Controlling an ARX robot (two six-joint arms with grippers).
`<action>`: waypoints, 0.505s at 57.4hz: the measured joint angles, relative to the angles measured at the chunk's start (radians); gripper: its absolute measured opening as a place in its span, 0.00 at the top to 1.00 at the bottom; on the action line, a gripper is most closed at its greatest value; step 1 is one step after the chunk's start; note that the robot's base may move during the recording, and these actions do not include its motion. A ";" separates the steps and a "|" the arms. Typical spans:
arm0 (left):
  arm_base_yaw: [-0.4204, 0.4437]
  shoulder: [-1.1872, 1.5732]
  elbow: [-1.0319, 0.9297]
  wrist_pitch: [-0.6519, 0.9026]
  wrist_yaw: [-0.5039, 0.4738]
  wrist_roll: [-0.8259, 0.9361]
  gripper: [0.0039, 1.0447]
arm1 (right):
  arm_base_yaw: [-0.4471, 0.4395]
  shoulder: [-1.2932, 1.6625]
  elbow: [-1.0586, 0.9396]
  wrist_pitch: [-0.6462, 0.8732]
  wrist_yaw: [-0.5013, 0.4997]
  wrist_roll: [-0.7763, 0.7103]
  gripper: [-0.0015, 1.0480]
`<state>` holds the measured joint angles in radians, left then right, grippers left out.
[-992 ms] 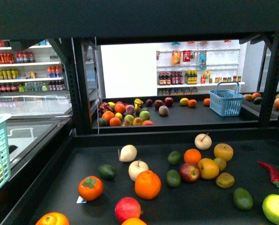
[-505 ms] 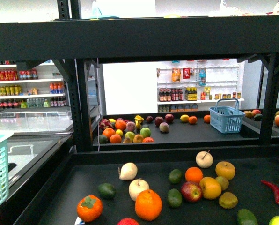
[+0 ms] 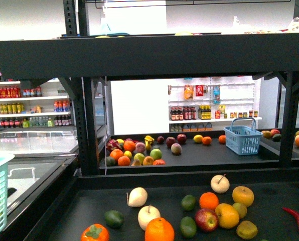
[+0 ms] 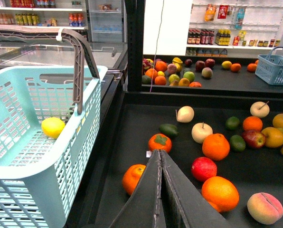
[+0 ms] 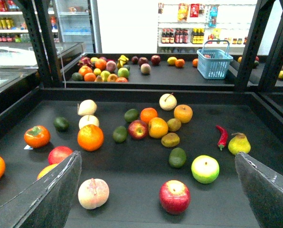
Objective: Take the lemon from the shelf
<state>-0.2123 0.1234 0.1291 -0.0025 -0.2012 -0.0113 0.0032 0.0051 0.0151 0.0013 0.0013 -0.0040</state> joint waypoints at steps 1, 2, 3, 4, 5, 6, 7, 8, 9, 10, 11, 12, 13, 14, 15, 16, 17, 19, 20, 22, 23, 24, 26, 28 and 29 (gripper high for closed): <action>0.005 -0.002 -0.002 0.000 0.006 0.000 0.98 | 0.000 0.000 0.000 0.000 0.000 0.000 0.07; 0.014 -0.006 -0.006 0.000 0.015 0.000 0.98 | 0.000 0.000 0.000 0.000 0.000 0.000 0.07; 0.023 -0.009 -0.010 0.000 0.023 0.000 0.98 | 0.000 0.000 0.000 0.000 0.000 0.000 0.07; 0.032 -0.014 -0.013 0.000 0.031 0.000 0.98 | 0.000 0.000 0.000 0.000 0.000 0.000 0.07; 0.040 -0.017 -0.017 0.000 0.040 0.000 0.98 | 0.000 0.000 0.000 0.000 0.000 0.000 0.07; 0.054 -0.022 -0.020 -0.002 0.060 0.000 0.98 | 0.000 0.000 0.000 0.000 0.000 0.000 0.07; 0.094 -0.031 -0.024 -0.006 0.125 0.000 0.98 | 0.000 0.000 0.000 0.000 0.000 0.000 0.07; 0.110 -0.033 -0.027 -0.006 0.141 0.000 0.98 | 0.000 0.000 0.000 0.000 0.000 0.000 0.07; 0.138 -0.039 -0.031 -0.006 0.167 0.002 0.98 | 0.000 0.000 0.000 0.000 0.000 0.000 0.07; 0.162 -0.040 -0.034 -0.006 0.182 0.002 0.98 | 0.000 0.000 0.000 0.000 -0.002 0.000 0.07; 0.180 -0.043 -0.037 -0.006 0.182 0.002 0.98 | 0.000 0.000 0.000 0.000 -0.001 0.000 0.07; 0.192 -0.045 -0.040 -0.006 0.183 0.001 0.98 | 0.000 0.000 0.000 0.000 -0.001 0.000 0.07; 0.199 -0.047 -0.043 -0.006 0.184 0.001 0.98 | 0.000 0.000 0.000 0.000 -0.001 0.000 0.07; 0.202 -0.051 -0.046 -0.006 0.186 0.001 0.98 | 0.000 0.000 0.000 0.000 -0.001 0.000 0.07; 0.203 -0.052 -0.047 -0.006 0.190 0.002 0.98 | 0.000 0.000 0.000 0.000 -0.001 0.000 0.07; 0.204 -0.054 -0.050 -0.006 0.196 0.002 0.98 | 0.000 0.000 0.000 0.000 -0.001 0.000 0.07; 0.204 -0.056 -0.052 -0.006 0.198 0.002 0.98 | 0.000 0.000 0.000 0.000 -0.001 0.000 0.07; 0.205 -0.059 -0.057 -0.006 0.199 0.002 0.98 | 0.000 0.000 0.000 0.000 -0.001 0.000 0.07; 0.206 -0.061 -0.059 -0.006 0.199 0.002 0.98 | 0.000 0.000 0.000 0.000 -0.001 0.000 0.07; 0.206 -0.064 -0.063 -0.006 0.199 0.002 0.98 | 0.000 0.000 0.000 0.000 -0.001 0.000 0.07; 0.207 -0.066 -0.066 -0.006 0.199 0.002 0.98 | 0.000 0.000 0.000 0.000 -0.001 0.000 0.07; 0.207 -0.067 -0.068 -0.006 0.199 0.002 0.98 | 0.000 0.000 0.000 0.000 -0.001 0.000 0.07; 0.207 -0.069 -0.070 -0.006 0.199 0.002 0.98 | 0.000 0.000 0.000 0.000 -0.001 0.000 0.07; 0.207 -0.072 -0.072 -0.006 0.199 0.002 0.98 | -0.001 0.000 0.000 0.000 -0.001 0.000 0.07; 0.207 -0.073 -0.072 -0.005 0.199 0.002 0.98 | -0.001 0.000 0.000 0.000 -0.001 0.000 0.07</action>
<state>-0.0051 0.0505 0.0570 -0.0078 -0.0025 -0.0097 0.0025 0.0051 0.0151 0.0013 0.0002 -0.0040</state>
